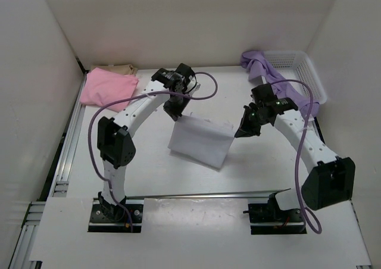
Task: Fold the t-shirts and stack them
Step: Fold the long partially folded tshirt into a neat square
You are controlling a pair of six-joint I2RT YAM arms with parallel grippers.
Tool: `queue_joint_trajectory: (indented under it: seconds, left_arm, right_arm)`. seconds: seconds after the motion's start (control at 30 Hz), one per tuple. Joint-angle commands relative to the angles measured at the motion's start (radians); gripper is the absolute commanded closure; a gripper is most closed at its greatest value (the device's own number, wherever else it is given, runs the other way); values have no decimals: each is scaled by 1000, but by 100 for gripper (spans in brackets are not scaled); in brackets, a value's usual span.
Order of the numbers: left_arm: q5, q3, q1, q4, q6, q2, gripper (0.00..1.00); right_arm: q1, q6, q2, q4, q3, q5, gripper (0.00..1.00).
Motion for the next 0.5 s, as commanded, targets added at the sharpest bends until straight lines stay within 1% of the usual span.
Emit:
queue_joint_trajectory:
  seconds: [0.0, 0.13, 0.23, 0.3, 0.4, 0.47]
  left_arm:
    - [-21, 116, 55, 4, 8, 40, 90]
    - [-11, 137, 64, 67, 8, 109, 90]
    - [-37, 137, 74, 117, 8, 153, 90]
    - [-37, 158, 84, 143, 8, 175, 90]
    - [-60, 158, 84, 235, 8, 207, 90]
    - [-70, 170, 84, 301, 8, 233, 86]
  right_arm:
    - [-45, -79, 60, -6, 72, -3, 100]
    - [-94, -102, 171, 17, 126, -25, 100]
    - [-103, -120, 299, 29, 190, -25, 100]
    - [-117, -120, 352, 29, 247, -25, 100]
    - [-140, -120, 447, 29, 330, -25, 100]
    - [-140, -93, 507, 43, 387, 39, 100]
